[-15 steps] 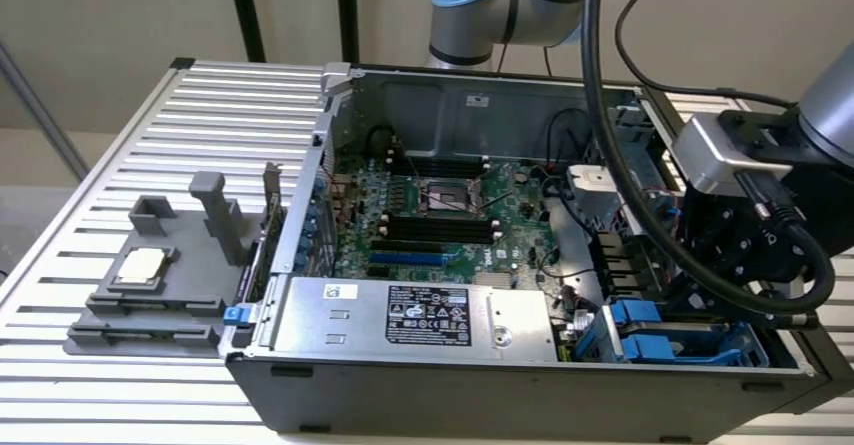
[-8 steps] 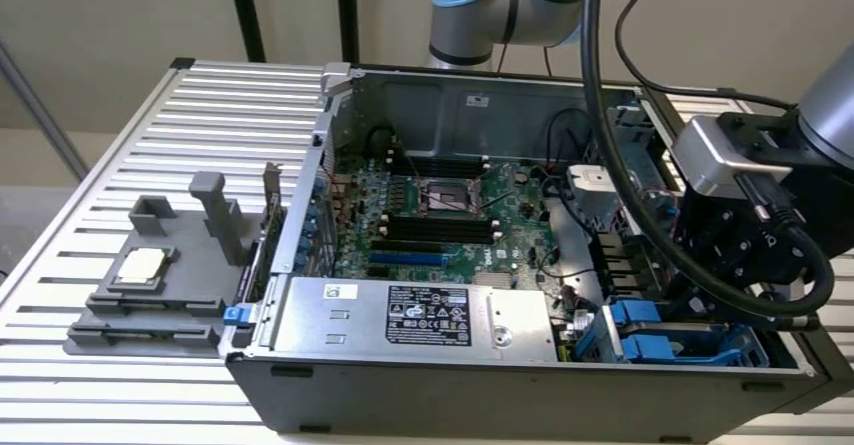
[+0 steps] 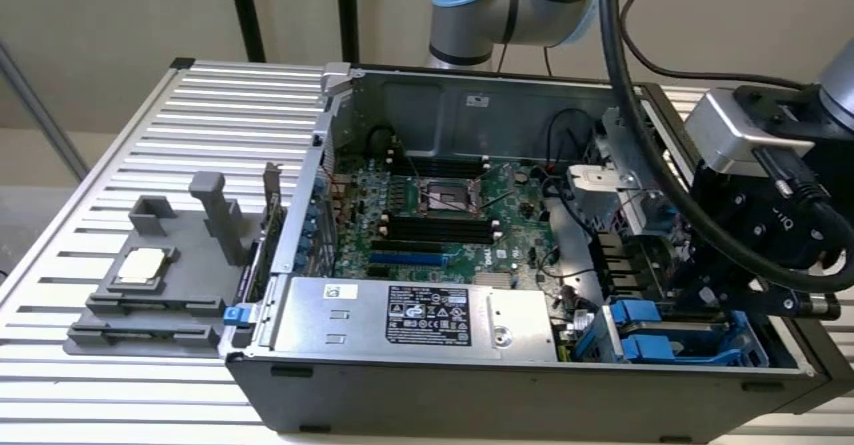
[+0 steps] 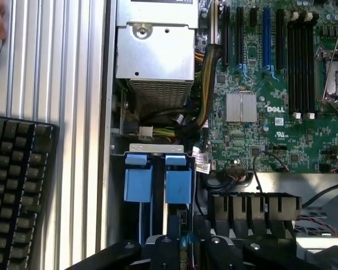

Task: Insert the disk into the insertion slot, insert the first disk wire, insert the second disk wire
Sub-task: 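Insert the second disk wire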

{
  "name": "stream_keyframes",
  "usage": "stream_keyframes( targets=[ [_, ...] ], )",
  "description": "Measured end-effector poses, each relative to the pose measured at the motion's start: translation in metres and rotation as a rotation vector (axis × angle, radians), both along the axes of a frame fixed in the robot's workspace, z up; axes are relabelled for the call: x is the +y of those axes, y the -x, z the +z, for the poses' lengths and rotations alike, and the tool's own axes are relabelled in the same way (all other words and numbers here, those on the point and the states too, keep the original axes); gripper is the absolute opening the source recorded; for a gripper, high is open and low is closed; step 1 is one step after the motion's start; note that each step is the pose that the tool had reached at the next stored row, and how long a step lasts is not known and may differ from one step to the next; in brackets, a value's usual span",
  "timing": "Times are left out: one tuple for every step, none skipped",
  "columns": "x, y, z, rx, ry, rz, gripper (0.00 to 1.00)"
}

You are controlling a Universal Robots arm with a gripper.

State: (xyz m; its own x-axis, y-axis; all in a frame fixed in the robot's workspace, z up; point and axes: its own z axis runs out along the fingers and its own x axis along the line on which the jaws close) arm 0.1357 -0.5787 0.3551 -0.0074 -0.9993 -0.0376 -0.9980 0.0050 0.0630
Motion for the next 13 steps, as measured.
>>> stream_keyframes(
  targets=[
    [0.0,0.004,0.001,-0.0001,0.0001,0.0,0.25],
    [0.0,0.009,0.0017,-0.0004,0.0002,0.0,0.25],
    [0.0,0.013,0.0022,-0.0009,0.0003,0.0,0.25],
    [0.0,0.017,0.0026,-0.0018,0.0002,0.0,0.25],
    [0.0,0.02,0.0028,-0.0036,0.0002,0.0,0.25],
    [-0.0001,0.021,0.0028,-0.0071,0.0002,0.0,0.25],
    [-0.0001,0.021,0.0028,-0.0071,0.0003,0.0,0.25],
    [0.0,0.021,0.0028,-0.0071,0.0002,0.0,0.25],
    [0.0,0.021,0.0028,-0.0071,0.0001,0.0,0.25],
    [0.0,0.021,0.0029,-0.0072,0.0001,0.0,0.25],
    [0.0,0.021,0.0029,-0.0071,0.0002,0.0,0.25],
    [0.0,0.021,0.003,-0.0072,0.0002,0.0,0.25],
    [0.0,0.021,0.003,-0.0072,0.0002,0.0,0.25]
  ],
)
